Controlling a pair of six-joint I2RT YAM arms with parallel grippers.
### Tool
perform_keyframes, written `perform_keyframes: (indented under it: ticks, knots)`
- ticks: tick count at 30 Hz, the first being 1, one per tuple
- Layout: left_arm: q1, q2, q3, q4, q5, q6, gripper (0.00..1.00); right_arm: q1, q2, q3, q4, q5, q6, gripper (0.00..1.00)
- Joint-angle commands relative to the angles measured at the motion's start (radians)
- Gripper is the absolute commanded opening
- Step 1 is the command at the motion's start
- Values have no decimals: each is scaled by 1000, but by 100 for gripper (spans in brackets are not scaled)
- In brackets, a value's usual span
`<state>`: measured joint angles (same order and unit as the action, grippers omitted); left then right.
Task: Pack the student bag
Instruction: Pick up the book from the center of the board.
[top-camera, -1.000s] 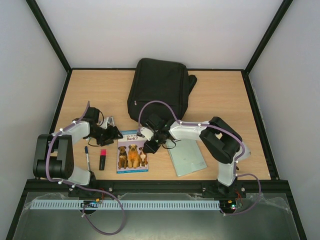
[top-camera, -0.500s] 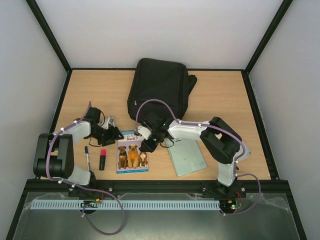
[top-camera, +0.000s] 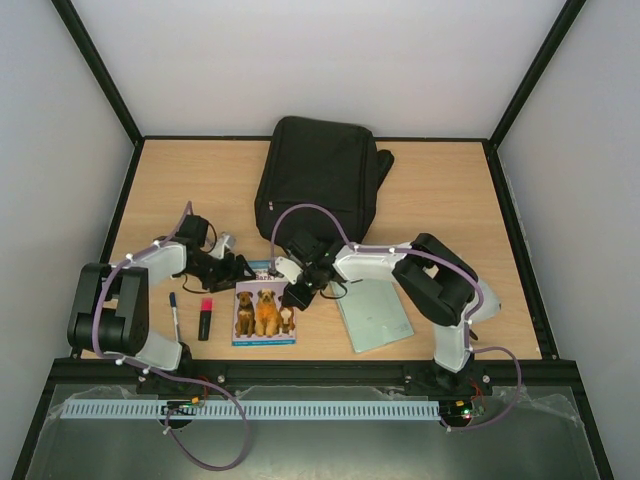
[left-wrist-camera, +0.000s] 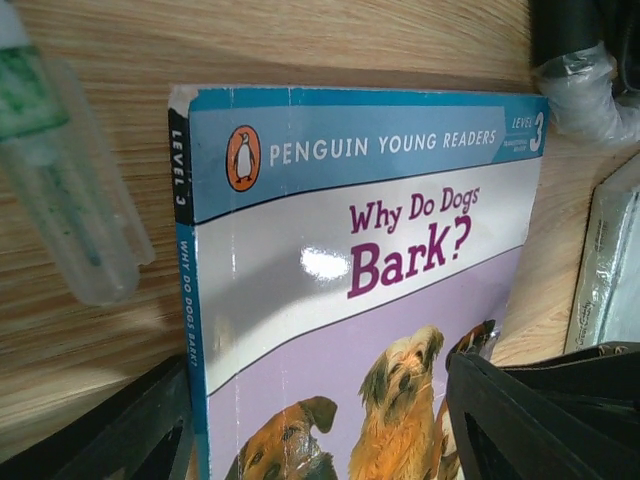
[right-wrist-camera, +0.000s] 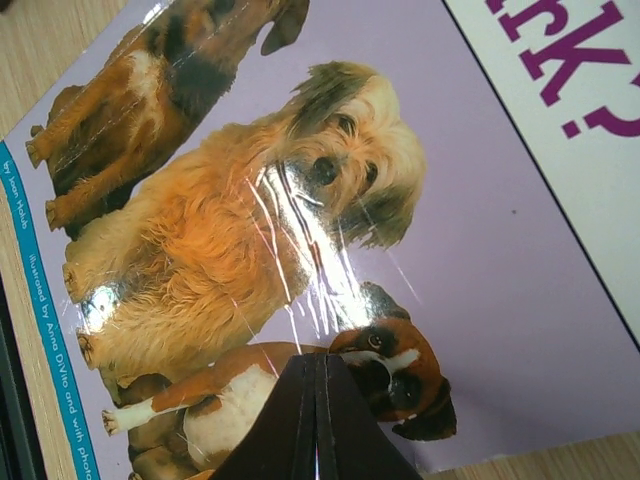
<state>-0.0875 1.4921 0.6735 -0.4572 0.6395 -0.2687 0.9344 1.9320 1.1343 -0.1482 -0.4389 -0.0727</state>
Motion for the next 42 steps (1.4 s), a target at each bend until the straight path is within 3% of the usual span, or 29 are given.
perform_keyframes:
  ticks: [1,7,21,25,34,40,42]
  knots:
    - [-29,24,-16,-29,98,37,70,10,65,-81,-33,61,21,1]
    - [-28,-6,-3,-20,210,83,65,13,59,-99,-27,55,25,1]
    - [-9,-4,33,-51,318,134,12,17,69,-48,-36,73,27,1]
    - [17,-16,64,-111,310,154,4,16,35,-16,-80,94,7,1]
    - [30,-56,204,-245,371,187,2,-51,-249,60,-209,169,-45,4]
    - [29,-137,359,-238,407,277,2,-143,-320,239,-323,184,-102,21]
    - [28,-154,394,-180,406,265,2,-190,-314,298,-331,168,-56,35]
